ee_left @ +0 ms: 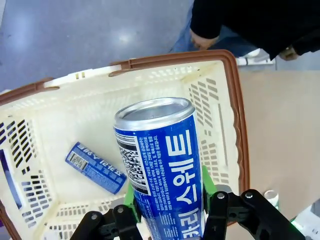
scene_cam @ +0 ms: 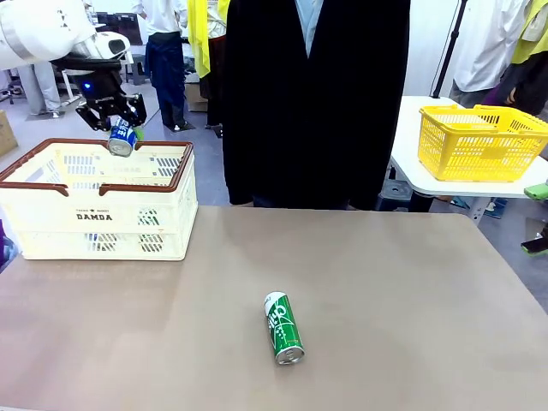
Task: Place the drinks into the Shopping basket.
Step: Pick up one drink and place it into the Shopping basket.
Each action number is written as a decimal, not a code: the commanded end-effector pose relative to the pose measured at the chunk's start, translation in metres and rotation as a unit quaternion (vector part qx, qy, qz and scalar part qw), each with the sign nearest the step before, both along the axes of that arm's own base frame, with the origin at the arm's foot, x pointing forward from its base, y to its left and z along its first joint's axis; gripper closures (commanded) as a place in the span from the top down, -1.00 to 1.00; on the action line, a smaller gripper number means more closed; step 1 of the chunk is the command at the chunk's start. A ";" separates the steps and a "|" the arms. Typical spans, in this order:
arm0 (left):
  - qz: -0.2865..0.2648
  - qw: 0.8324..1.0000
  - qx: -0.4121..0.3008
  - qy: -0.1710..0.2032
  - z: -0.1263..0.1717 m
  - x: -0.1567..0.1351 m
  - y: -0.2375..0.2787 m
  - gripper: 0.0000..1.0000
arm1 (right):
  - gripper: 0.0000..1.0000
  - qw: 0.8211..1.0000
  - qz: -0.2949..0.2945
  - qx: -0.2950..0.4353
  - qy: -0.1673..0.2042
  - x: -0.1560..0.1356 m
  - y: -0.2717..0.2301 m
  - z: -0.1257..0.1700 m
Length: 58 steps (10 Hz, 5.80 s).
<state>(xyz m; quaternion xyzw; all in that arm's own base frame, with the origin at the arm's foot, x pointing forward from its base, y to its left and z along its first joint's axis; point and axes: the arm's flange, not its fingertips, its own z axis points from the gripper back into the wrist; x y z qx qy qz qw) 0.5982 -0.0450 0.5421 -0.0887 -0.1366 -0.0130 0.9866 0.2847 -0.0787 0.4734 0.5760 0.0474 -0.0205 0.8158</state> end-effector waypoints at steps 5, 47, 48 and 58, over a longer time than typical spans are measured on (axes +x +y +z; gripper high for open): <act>0.012 0.999 0.014 0.049 -0.082 -0.007 -0.004 -1.00 | 1.00 1.000 -0.003 0.007 0.006 0.000 0.001 0.006; -0.117 0.946 -0.252 0.165 0.009 -0.255 -0.150 1.00 | 1.00 1.000 -0.003 0.007 0.006 0.000 0.001 0.006; -0.122 0.950 -0.230 0.173 -0.011 -0.263 -0.206 1.00 | 1.00 1.000 -0.003 0.007 0.006 0.000 0.001 0.006; -0.128 0.977 -0.098 0.139 -0.115 -0.276 -0.310 1.00 | 1.00 1.000 -0.003 0.007 0.006 0.000 0.001 0.006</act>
